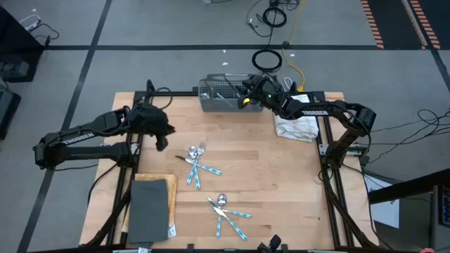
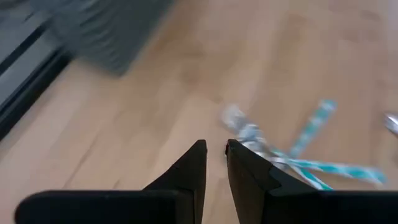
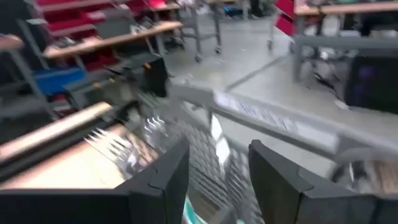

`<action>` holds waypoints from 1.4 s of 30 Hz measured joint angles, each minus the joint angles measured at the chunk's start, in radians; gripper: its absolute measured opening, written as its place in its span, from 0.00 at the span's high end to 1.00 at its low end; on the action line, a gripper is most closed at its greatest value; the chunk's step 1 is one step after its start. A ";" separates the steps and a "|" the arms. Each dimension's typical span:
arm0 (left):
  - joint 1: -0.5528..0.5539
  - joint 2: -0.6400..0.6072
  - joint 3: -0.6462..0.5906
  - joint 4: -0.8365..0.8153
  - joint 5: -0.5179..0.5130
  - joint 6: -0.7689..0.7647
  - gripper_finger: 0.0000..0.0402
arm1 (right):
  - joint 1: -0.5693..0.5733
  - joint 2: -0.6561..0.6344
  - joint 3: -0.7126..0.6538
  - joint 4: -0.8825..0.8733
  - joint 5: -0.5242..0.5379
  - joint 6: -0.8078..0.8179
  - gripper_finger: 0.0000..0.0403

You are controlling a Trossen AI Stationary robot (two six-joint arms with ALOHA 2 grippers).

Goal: Sort silverware
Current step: Put the top blue spoon into the gray silverware rack

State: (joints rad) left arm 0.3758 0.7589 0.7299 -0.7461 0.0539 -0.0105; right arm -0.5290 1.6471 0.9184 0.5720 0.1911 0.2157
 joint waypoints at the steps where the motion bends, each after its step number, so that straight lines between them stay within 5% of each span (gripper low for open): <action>1: -0.016 0.000 0.000 0.018 0.022 0.044 0.83 | 0.003 -0.008 0.009 0.001 -0.011 -0.008 0.62; 10: -0.197 0.073 0.001 0.067 0.108 0.442 0.82 | 0.066 -0.127 0.086 -0.084 -0.041 -0.106 0.62; 18: -0.372 0.312 0.001 0.145 0.140 0.548 0.77 | 0.109 -0.234 0.091 -0.237 -0.039 -0.150 0.62; 26: -0.469 0.516 0.060 0.142 0.095 0.486 0.65 | 0.146 -0.280 0.091 -0.369 -0.037 -0.164 0.62; 42: -0.528 0.726 0.087 0.201 -0.063 0.887 0.58 | 0.152 -0.281 0.090 -0.390 -0.041 -0.183 0.62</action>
State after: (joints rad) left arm -0.1520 1.4850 0.8169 -0.5447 -0.0086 0.8760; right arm -0.3775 1.3659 1.0088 0.1821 0.1505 0.0326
